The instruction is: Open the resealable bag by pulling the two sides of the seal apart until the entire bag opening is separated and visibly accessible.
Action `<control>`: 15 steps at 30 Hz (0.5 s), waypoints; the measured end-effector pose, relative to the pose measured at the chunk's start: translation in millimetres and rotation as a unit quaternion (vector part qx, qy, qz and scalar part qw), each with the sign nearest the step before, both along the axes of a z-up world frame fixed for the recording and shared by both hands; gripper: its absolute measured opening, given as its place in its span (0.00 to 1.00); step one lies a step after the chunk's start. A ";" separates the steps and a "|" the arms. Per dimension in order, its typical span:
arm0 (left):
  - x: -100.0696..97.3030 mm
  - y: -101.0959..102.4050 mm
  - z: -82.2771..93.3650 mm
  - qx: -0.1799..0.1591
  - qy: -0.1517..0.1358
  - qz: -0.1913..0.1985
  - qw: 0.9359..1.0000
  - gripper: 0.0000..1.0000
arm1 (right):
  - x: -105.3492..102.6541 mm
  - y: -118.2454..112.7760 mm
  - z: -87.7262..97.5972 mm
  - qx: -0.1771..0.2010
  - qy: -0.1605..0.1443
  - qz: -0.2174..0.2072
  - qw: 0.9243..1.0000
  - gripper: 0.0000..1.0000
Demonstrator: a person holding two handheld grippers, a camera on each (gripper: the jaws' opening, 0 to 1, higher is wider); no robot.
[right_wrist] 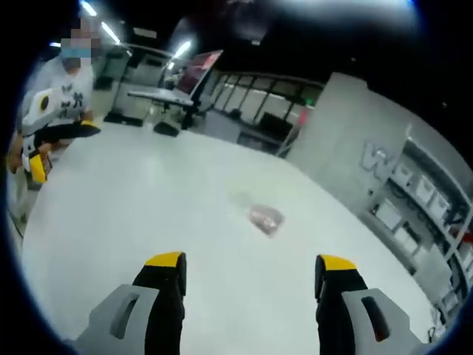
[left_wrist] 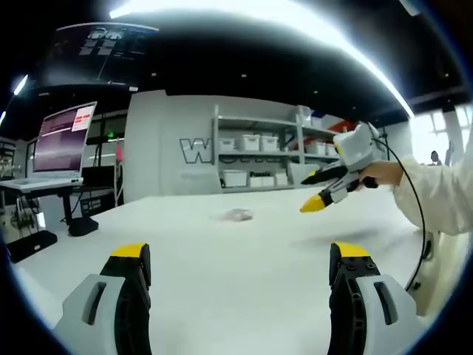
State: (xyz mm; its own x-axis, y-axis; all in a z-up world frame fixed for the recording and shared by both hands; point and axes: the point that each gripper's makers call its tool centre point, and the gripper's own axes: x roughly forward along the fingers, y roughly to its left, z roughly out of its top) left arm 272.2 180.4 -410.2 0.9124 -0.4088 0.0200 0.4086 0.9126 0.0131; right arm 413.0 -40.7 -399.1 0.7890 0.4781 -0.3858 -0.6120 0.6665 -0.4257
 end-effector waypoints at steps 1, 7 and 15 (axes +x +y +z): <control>-0.2 0.1 0.0 0.000 0.000 0.000 1.000 1.00 | -0.2 2.6 0.7 0.011 0.005 0.003 1.000 0.67; -0.2 1.5 -2.2 0.001 0.002 0.001 1.000 1.00 | 4.1 11.7 4.3 0.028 0.012 0.007 1.000 0.68; -0.9 1.5 -3.0 -0.002 0.001 0.000 1.000 1.00 | 8.6 19.8 5.1 0.043 0.023 0.011 0.999 0.68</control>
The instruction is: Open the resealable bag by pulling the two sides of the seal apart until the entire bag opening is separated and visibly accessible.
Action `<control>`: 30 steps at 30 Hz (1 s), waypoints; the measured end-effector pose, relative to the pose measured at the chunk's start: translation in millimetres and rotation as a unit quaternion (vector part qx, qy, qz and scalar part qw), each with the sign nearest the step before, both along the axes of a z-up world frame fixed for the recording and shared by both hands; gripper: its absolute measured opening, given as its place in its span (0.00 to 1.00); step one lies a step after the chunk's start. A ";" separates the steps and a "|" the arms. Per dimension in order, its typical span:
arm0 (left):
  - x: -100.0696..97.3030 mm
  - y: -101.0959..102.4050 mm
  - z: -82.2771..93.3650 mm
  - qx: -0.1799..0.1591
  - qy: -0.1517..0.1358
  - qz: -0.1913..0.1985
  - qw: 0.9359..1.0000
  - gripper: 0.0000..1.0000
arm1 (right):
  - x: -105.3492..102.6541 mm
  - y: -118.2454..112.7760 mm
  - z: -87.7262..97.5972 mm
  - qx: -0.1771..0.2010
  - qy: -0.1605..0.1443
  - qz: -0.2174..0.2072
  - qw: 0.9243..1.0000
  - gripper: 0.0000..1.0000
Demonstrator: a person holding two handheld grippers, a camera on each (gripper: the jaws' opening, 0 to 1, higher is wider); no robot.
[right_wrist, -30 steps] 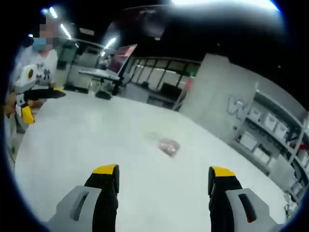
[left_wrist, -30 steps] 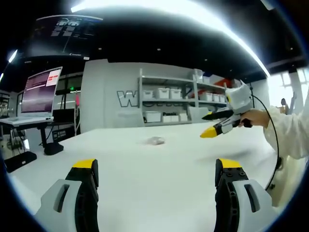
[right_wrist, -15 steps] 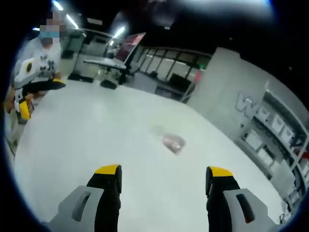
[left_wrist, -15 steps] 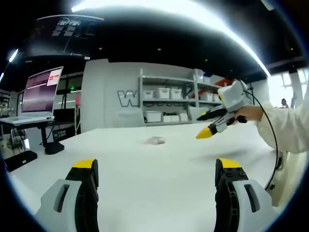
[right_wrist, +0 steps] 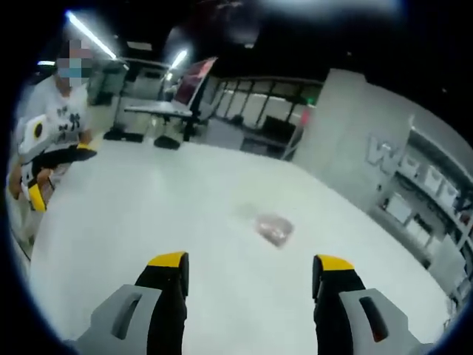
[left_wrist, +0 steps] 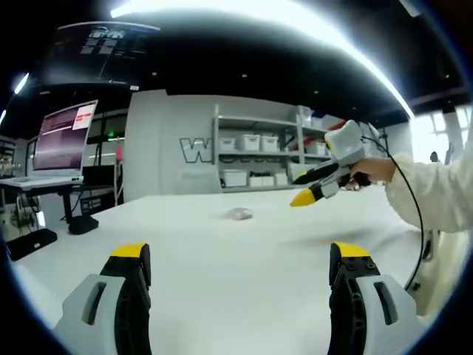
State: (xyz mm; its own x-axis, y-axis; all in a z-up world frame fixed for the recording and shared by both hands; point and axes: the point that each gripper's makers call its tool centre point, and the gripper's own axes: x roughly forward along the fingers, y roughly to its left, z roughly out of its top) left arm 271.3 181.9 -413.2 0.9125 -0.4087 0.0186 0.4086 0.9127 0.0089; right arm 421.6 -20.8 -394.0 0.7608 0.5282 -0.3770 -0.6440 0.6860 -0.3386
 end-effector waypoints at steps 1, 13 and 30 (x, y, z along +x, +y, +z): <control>-0.1 0.3 -0.2 -0.001 0.000 0.000 1.000 1.00 | 1.1 2.0 -0.6 0.008 0.003 0.000 1.000 0.68; -1.3 4.2 -3.9 -0.002 0.005 0.004 1.000 1.00 | 23.7 16.7 0.2 0.061 0.021 -0.015 0.998 0.68; -2.5 6.9 -5.9 -0.006 0.009 0.006 1.000 1.00 | 33.9 21.1 -5.3 0.024 0.029 -0.023 0.999 0.71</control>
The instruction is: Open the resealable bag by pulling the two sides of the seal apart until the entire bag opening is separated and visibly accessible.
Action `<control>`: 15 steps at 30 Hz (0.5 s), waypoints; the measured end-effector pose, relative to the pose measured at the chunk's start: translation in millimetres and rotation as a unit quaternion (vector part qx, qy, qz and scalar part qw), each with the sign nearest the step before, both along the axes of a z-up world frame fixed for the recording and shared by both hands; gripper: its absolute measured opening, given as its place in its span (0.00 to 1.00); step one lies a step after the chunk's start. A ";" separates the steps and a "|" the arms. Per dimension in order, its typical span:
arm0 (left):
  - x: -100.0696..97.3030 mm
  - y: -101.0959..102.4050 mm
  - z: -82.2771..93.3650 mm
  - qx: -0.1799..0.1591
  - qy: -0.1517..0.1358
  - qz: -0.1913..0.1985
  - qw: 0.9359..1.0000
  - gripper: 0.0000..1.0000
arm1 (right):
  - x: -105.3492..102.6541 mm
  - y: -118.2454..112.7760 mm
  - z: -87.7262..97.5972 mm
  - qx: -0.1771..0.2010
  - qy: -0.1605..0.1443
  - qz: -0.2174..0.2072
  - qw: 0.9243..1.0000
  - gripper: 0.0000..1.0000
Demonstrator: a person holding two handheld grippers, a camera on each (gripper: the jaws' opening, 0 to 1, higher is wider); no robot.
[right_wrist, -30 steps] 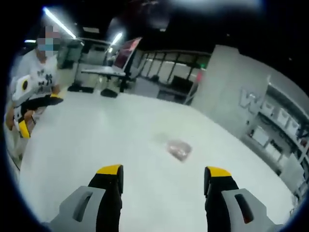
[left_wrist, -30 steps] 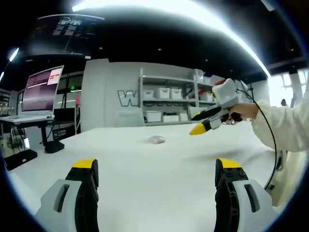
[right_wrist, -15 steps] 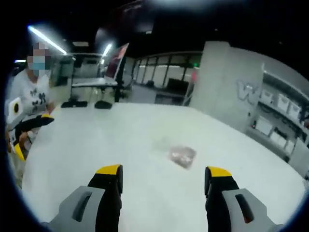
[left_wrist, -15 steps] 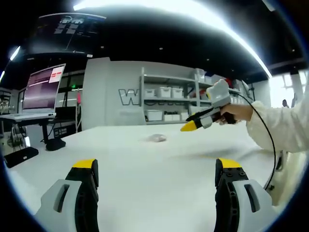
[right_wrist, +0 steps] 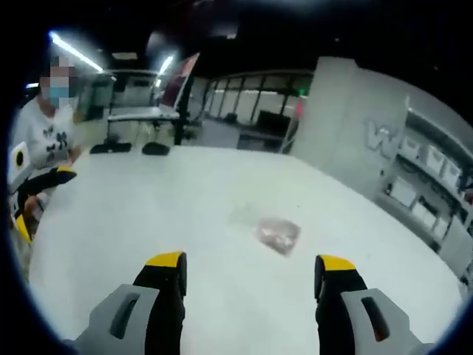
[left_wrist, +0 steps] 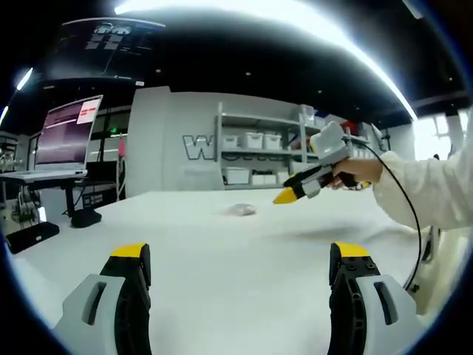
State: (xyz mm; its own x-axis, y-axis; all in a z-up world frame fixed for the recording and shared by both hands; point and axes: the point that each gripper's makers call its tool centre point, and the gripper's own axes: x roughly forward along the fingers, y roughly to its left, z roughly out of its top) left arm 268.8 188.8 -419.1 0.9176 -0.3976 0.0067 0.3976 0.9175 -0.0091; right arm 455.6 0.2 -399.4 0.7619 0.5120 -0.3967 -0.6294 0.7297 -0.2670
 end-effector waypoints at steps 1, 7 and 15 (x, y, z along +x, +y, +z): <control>0.1 -0.4 0.2 0.000 0.000 -0.001 1.000 1.00 | 0.5 0.2 0.7 -0.007 -0.002 0.001 1.000 0.71; 0.3 -2.1 2.1 0.002 -0.002 -0.003 1.000 1.00 | 4.8 4.8 2.2 -0.025 0.001 0.004 1.000 0.68; 0.4 -2.9 3.4 0.002 -0.003 -0.004 1.000 1.00 | 11.7 4.5 2.1 -0.097 -0.018 0.011 0.995 0.67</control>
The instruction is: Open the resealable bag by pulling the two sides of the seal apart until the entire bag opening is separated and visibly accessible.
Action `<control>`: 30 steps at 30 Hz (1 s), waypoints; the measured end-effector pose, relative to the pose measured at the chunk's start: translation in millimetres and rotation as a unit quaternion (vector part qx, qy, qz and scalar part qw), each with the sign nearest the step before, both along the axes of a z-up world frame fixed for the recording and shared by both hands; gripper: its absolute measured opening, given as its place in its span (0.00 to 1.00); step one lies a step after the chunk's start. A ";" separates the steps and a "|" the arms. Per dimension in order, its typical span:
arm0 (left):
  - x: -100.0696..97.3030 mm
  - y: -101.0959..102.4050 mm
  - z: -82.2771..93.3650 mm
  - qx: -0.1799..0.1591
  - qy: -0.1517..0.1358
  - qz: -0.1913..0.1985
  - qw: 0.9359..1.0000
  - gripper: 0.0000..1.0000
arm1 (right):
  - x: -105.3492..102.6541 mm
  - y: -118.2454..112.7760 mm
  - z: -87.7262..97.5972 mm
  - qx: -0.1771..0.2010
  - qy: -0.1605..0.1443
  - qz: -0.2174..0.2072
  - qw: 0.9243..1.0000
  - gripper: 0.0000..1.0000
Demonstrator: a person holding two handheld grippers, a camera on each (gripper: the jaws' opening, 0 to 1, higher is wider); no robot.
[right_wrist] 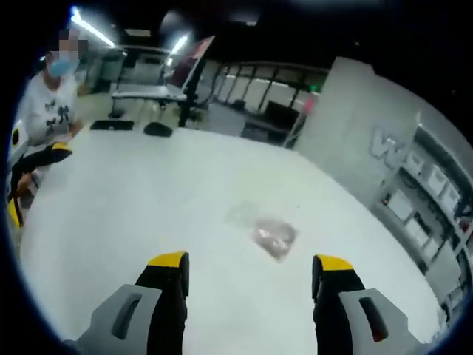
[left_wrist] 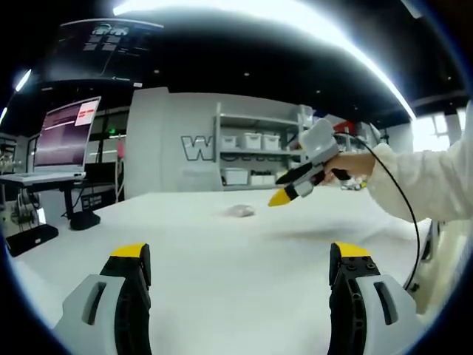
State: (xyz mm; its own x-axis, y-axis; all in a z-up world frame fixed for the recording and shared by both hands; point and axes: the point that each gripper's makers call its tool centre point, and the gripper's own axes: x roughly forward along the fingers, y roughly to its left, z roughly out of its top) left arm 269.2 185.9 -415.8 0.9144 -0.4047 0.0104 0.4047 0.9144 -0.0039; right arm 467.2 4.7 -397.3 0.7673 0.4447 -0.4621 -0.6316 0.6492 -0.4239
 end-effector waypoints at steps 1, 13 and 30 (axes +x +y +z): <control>0.0 -0.1 0.0 0.000 0.000 0.000 1.000 1.00 | 1.0 0.1 0.9 -0.004 -0.004 0.000 1.000 0.67; 0.6 2.5 -1.5 0.000 0.001 0.003 1.000 1.00 | 12.7 10.5 2.5 -0.048 -0.010 0.011 0.999 0.66; 3.7 6.7 -8.6 -0.006 0.010 0.008 1.000 1.00 | 22.3 37.6 -8.4 -0.073 0.009 0.035 0.997 0.64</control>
